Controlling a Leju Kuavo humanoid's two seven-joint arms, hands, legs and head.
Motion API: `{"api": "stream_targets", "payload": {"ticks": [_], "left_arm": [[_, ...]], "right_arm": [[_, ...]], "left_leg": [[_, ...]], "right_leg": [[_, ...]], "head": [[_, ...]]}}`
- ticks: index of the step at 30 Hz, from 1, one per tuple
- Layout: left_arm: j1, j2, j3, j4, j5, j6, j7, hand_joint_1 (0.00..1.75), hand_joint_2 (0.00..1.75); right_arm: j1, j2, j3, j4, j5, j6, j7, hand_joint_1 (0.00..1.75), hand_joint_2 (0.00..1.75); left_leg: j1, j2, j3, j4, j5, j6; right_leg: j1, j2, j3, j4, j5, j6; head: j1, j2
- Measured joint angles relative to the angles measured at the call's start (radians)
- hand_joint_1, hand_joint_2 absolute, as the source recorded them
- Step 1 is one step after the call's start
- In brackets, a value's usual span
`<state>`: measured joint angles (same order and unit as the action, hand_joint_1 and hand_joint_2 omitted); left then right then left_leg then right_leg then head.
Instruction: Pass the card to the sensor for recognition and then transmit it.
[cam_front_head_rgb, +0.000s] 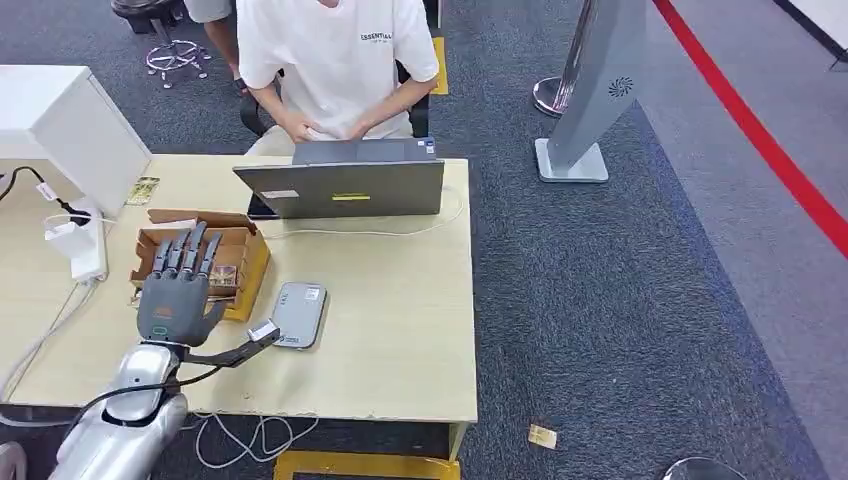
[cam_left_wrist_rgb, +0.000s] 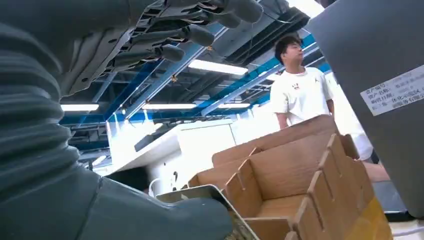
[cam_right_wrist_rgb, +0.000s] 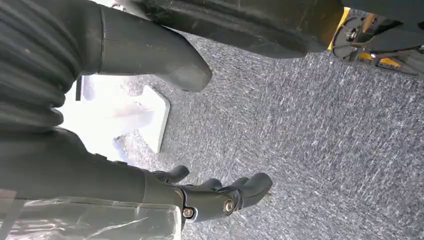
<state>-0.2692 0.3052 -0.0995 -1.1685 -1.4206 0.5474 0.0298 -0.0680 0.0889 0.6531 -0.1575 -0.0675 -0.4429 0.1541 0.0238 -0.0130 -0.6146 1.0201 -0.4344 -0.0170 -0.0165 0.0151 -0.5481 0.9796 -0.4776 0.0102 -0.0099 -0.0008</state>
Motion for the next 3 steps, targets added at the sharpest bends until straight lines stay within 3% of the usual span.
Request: {"api": "stream_targets", "payload": {"ticks": [3], "left_arm": [[-0.010, -0.002, -0.006, 0.008, 0.000, 0.000, -0.001, 0.00, 1.75]], "right_arm": [[0.000, 0.000, 0.000, 0.000, 0.000, 0.000, 0.000, 0.00, 1.75]], "left_leg": [[0.000, 0.000, 0.000, 0.000, 0.000, 0.000]], "right_leg": [[0.000, 0.000, 0.000, 0.000, 0.000, 0.000]], "head": [[0.000, 0.000]]}}
